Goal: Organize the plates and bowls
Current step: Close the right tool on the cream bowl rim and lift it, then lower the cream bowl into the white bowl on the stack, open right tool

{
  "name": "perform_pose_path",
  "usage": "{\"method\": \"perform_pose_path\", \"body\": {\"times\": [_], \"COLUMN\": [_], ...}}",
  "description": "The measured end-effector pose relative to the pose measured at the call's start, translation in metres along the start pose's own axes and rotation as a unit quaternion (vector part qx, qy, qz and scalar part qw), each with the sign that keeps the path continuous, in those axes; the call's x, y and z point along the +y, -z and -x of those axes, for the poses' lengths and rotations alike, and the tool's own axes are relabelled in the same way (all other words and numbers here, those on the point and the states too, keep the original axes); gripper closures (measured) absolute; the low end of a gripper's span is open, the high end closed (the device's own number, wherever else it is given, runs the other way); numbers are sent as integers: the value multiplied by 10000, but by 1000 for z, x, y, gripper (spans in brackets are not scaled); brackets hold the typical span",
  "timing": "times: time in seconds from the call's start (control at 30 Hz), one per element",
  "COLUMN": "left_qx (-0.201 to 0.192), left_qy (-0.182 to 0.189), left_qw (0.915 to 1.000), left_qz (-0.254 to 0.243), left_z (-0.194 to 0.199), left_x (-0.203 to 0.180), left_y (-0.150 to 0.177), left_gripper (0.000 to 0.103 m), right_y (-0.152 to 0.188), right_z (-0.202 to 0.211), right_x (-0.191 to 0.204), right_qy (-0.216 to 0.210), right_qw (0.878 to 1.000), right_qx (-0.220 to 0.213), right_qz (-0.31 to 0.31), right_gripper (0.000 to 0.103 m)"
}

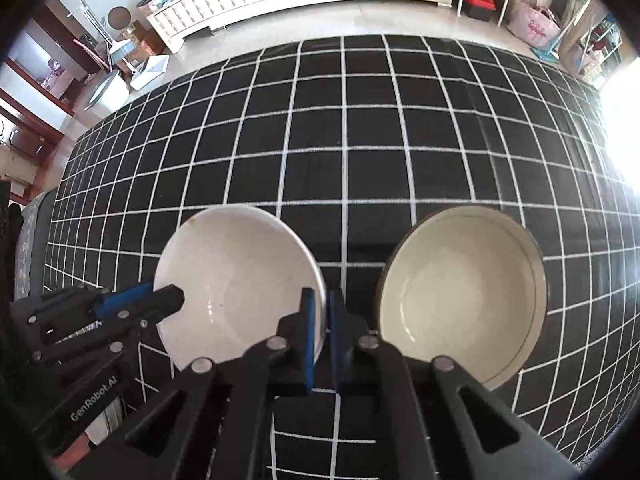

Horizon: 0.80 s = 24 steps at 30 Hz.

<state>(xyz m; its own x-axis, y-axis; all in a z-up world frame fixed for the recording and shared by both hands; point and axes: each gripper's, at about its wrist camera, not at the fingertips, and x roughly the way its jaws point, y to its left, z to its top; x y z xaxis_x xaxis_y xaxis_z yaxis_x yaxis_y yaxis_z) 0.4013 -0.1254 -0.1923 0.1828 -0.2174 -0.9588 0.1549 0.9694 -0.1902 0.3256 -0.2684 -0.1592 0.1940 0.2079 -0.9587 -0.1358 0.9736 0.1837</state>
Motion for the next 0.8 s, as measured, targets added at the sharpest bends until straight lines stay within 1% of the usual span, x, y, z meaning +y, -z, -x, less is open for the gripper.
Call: {"method": "perform_pose_path", "body": {"times": [0.2, 0.27, 0.33, 0.47, 0.63, 0.8], "left_qx": [-96, -131, -147, -275, -411, -528], "left_qy": [-109, -135, -137, -177, -174, -194], "left_qw": [9999, 9998, 9997, 9994, 9989, 9984], "left_qz": [-39, -75, -103, -132, -131, -101], "left_z": [-6, -5, -3, 15, 39, 64], "left_x": [-13, -19, -22, -25, -23, -20], "left_y": [2, 6, 9, 18, 28, 45], "left_gripper": [95, 95, 95, 95, 95, 95], "right_y": [5, 9, 14, 14, 24, 36], "right_z": [2, 5, 12, 21, 41, 59], "right_x": [-6, -11, -10, 2, 12, 27], "right_qy": [-38, -127, -117, -62, -82, -55], "right_qw": [10000, 9999, 9999, 9998, 9995, 9990], "right_qx": [-16, -47, -114, -179, -277, -377], "right_qz": [-21, -84, -50, 24, 86, 233], "right_gripper": [96, 96, 96, 96, 96, 96]}}
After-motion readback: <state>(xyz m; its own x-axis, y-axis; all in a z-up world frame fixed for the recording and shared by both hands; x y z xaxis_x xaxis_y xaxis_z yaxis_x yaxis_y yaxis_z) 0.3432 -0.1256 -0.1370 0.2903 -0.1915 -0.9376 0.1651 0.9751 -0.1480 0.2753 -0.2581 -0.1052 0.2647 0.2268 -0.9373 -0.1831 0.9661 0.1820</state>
